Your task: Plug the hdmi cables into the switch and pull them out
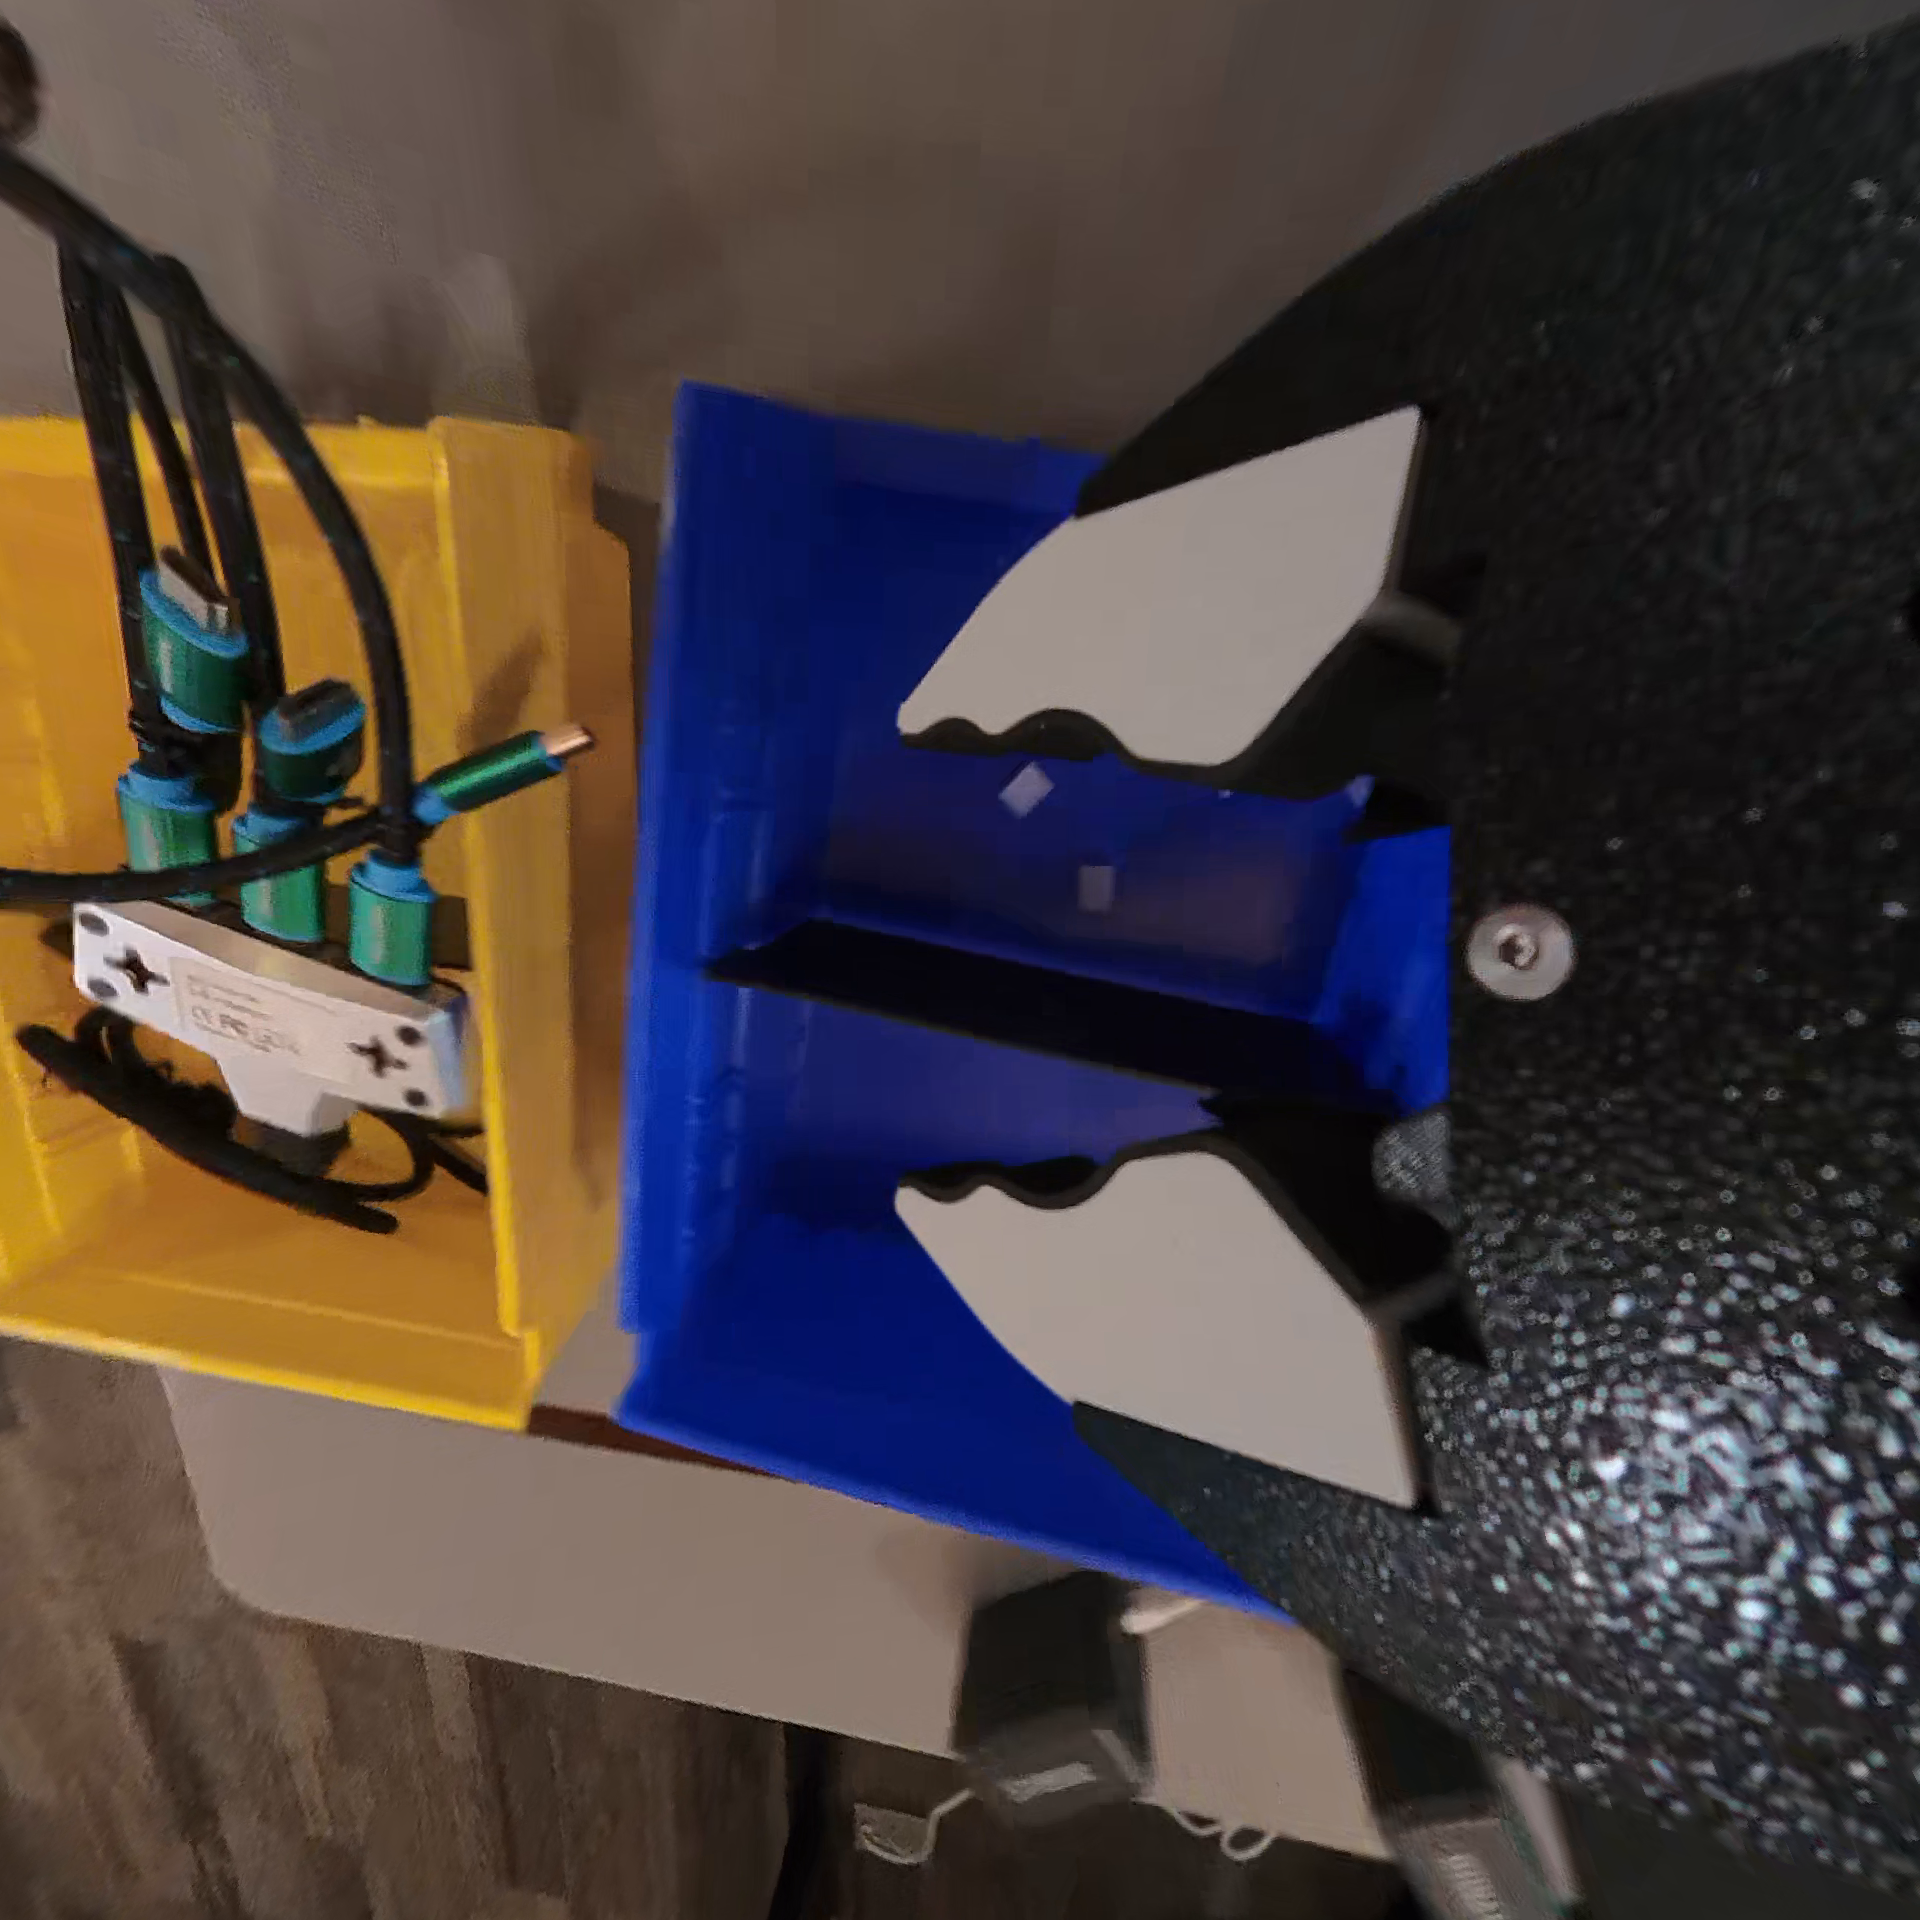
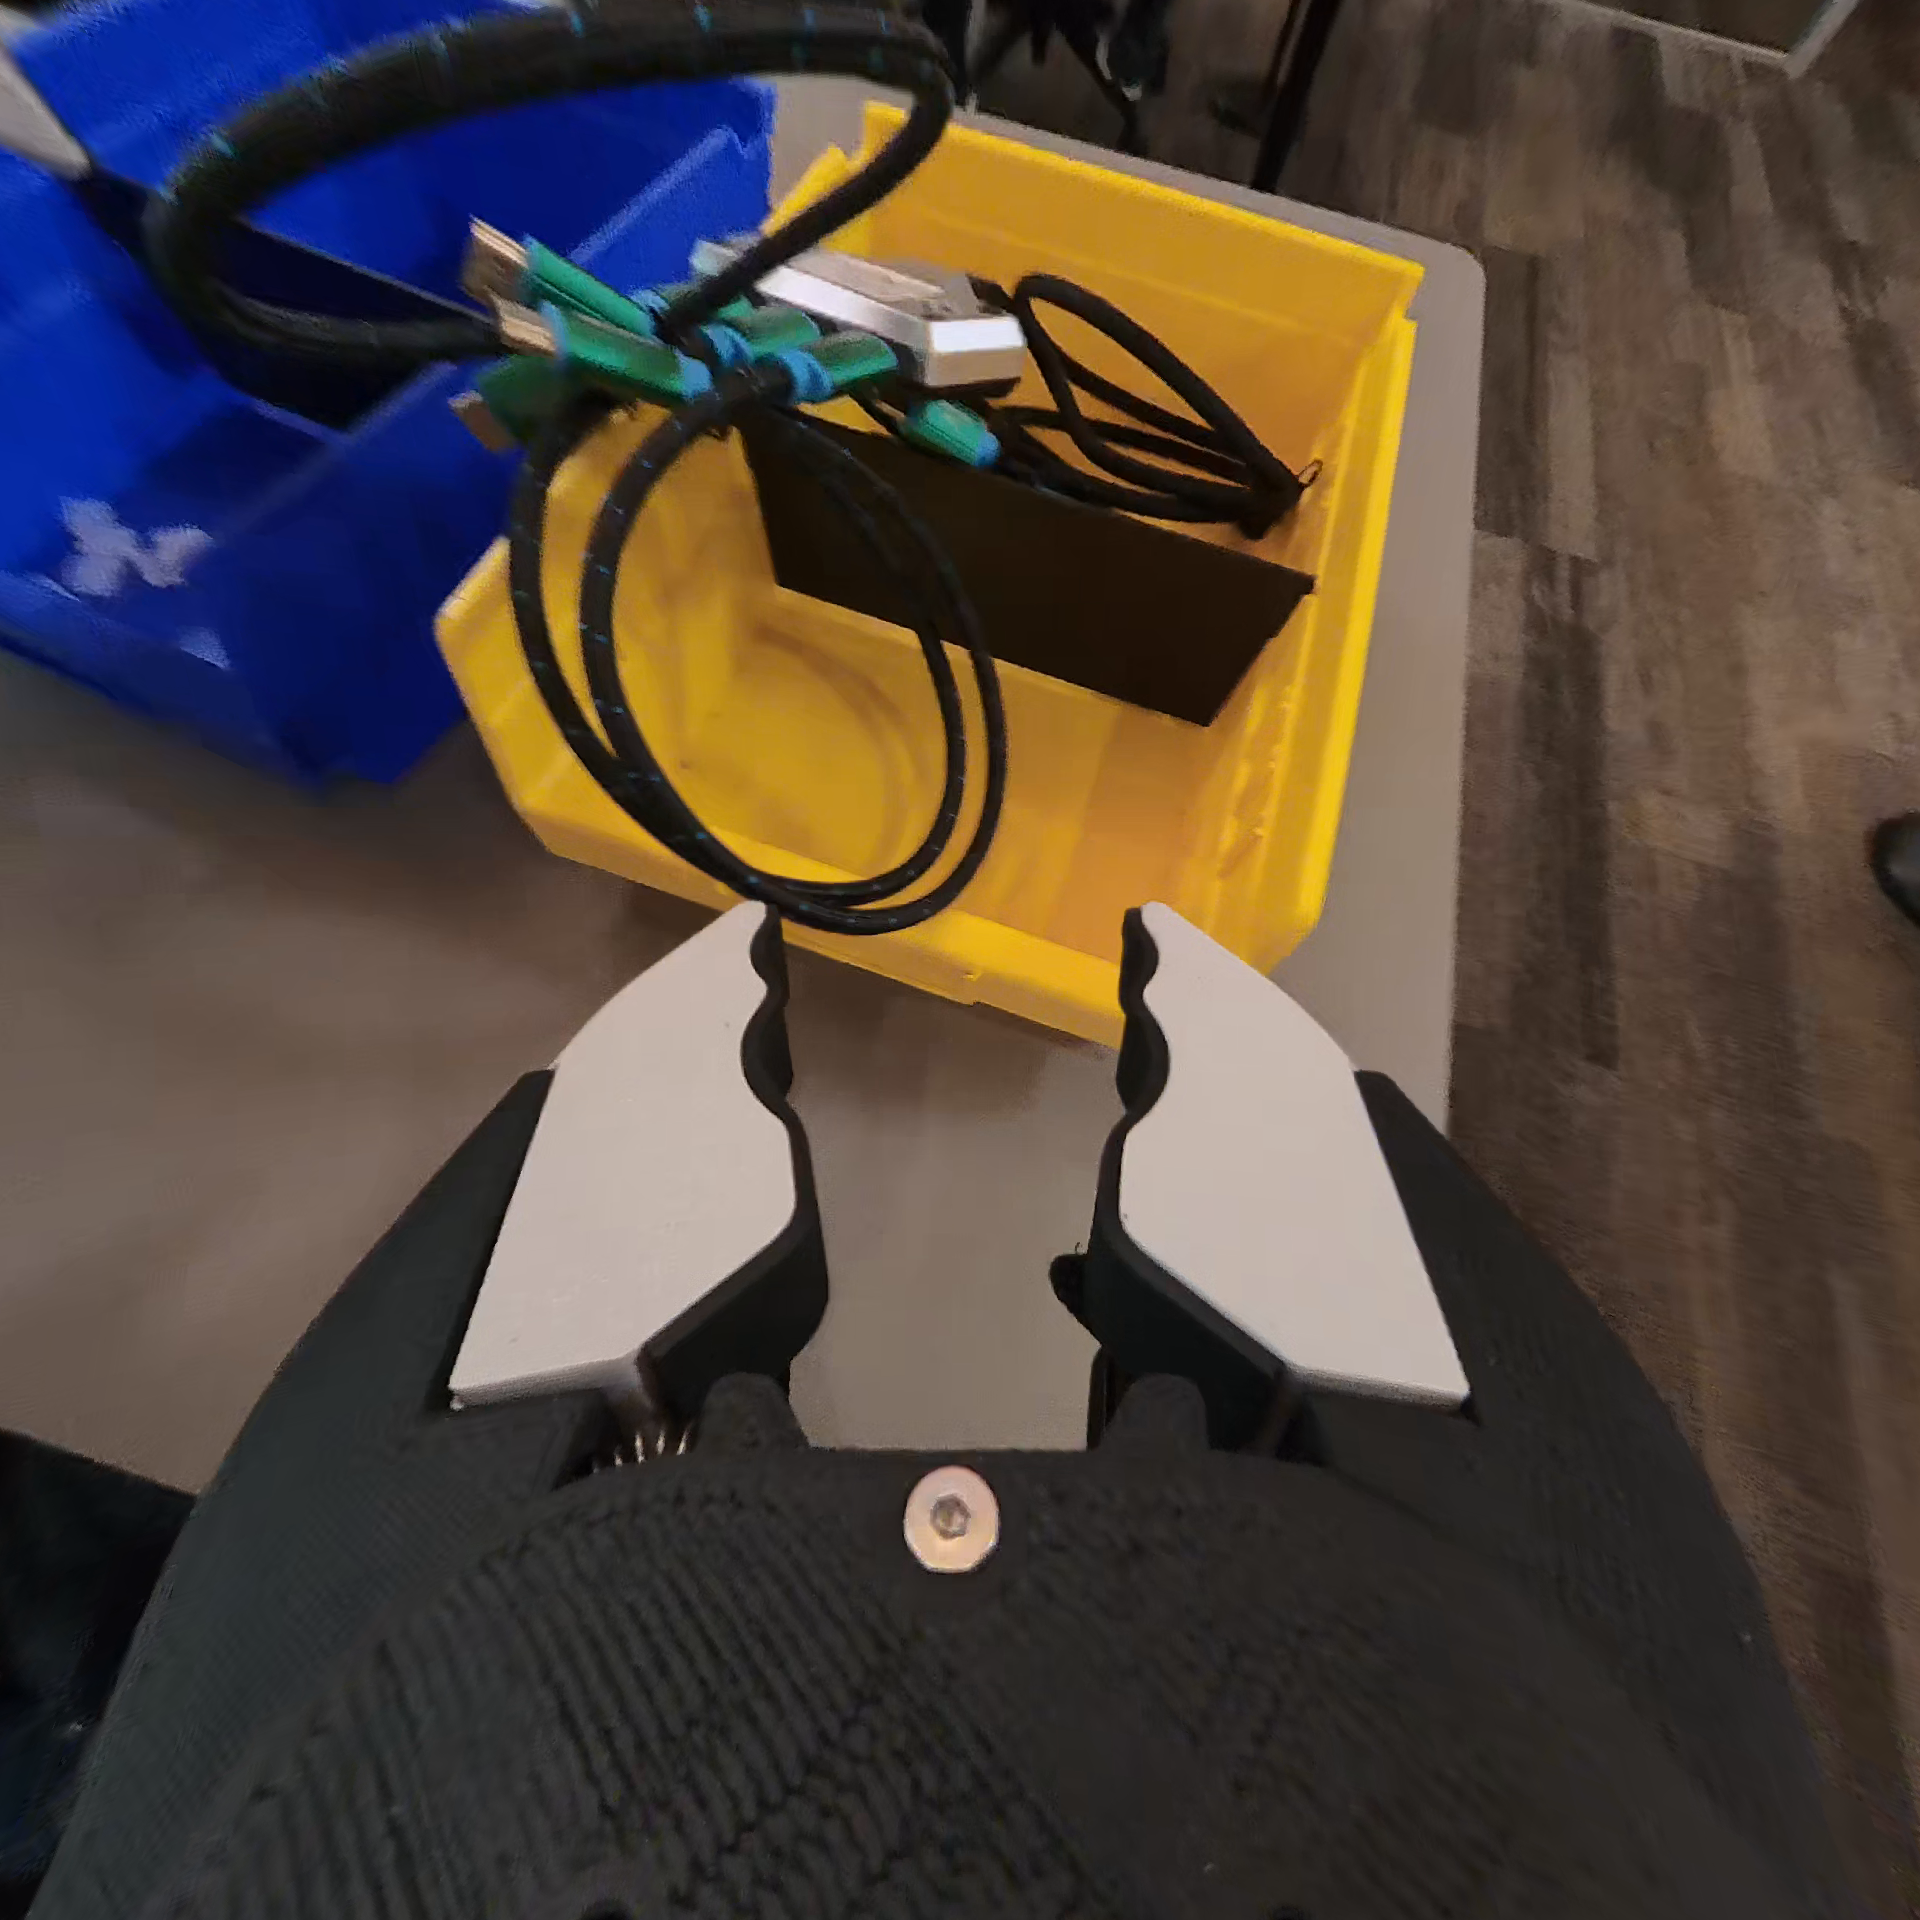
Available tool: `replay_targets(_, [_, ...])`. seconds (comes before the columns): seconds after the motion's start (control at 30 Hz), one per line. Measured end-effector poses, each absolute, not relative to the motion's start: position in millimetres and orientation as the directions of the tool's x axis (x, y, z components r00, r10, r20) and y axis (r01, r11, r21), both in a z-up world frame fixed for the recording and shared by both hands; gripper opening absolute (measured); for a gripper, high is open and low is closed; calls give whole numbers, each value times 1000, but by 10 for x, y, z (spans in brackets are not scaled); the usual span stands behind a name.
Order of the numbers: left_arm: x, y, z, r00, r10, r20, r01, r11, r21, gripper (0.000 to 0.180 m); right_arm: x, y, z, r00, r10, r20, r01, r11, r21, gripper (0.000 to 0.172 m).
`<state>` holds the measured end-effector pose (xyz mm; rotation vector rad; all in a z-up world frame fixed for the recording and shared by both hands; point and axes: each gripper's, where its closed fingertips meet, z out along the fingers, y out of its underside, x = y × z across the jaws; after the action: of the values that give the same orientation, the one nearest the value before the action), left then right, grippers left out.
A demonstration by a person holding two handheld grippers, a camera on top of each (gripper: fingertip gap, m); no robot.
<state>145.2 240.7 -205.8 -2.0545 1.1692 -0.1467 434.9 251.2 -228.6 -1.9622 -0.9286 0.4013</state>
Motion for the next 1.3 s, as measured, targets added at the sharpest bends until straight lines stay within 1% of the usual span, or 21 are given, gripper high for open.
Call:
replay_targets(0.07, [1194,2166,-2028,638,-726,-255,-633,-307,-711,78,4348,2472,-2228,693,715,91,412,-290,-864,61])
replay_targets(0.13, [965,1907,-2057,695,-679,-236,-570,-319,-757,81,4320,2402,-2085,721,680,134,378,-224,-898,61])
replay_targets(0.27, [503,1636,-2279,833,-509,-218,-447,-385,-808,89,4150,2211,-1858,760,630,163,297,-112,-948,61])
replay_targets(0.3, [473,1613,-2306,858,-480,-183,-388,-372,-843,87,4153,2224,-1836,786,591,182,285,-85,-955,62])
replay_targets(0.33, [491,1599,-2297,877,-462,-136,-309,-323,-894,77,4183,2261,-1824,817,541,201,274,-57,-960,62])
replay_targets(0.37, [471,1596,-2335,896,-431,-106,-254,-304,-918,72,4234,2318,-1817,847,486,216,264,-31,-964,62])
replay_targets(0.43, [423,1588,-2552,917,-395,-61,-229,-395,-890,82,4334,2456,-1848,878,414,242,273,-17,-962,62])
replay_targets(0.5, [433,1590,-2624,923,-384,18,-175,-461,-870,86,4503,2645,-1944,895,347,279,322,-70,-944,62])
replay_targets(0.57, [379,1615,-2686,931,-364,20,-186,-524,-831,88,4640,2837,-1985,917,304,258,300,-101,-949,59])
replay_targets(0.6, [375,1633,-2685,931,-364,21,-191,-538,-821,90,4675,2928,-2023,923,307,234,283,-126,-951,56])
replay_targets(0.67, [406,1659,-2672,925,-378,29,-203,-559,-804,96,4714,3090,-2129,923,331,194,269,-196,-943,56])
replay_targets(0.73, [431,1713,-2601,928,-370,38,-186,-549,-815,99,4714,3216,-2205,915,362,176,276,-245,-929,57])
replay_targets(0.83, [431,1875,-2527,950,-313,5,-166,-517,-840,100,4715,3380,-2321,895,392,213,346,-308,-886,57])
replay_targets(0.9, [473,1910,-2592,949,-316,-13,-202,-575,-793,102,4702,3484,-2425,874,420,245,404,-348,-846,57])
replay_targets(0.97, [510,1933,-2567,945,-326,-30,-231,-597,-768,101,4632,3552,-2554,860,466,209,419,-411,-809,57])
replay_targets(1.03, [595,1922,-2484,936,-351,-4,-226,-594,-772,100,4584,3605,-2658,849,496,186,439,-462,-771,57])
replay_targets(1.13, [661,1935,-2406,937,-349,32,-193,-591,-783,102,4555,3683,-2741,833,515,203,478,-484,-733,56])
replay_targets(1.17, [682,1939,-2464,937,-347,33,-202,-618,-760,106,4540,3696,-2768,826,524,207,491,-490,-720,54])
replay_targets(1.23, [704,1898,-2684,938,-348,7,-258,-709,-656,120,4507,3715,-2813,814,538,221,518,-498,-696,52])
replay_targets(1.27, [712,1883,-2778,939,-344,-2,-273,-741,-613,123,4491,3718,-2831,808,542,230,530,-500,-685,50])
replay_targets(1.3, [684,1891,-2846,945,-327,-28,-280,-758,-590,122,4475,3718,-2846,804,543,242,541,-501,-675,48])
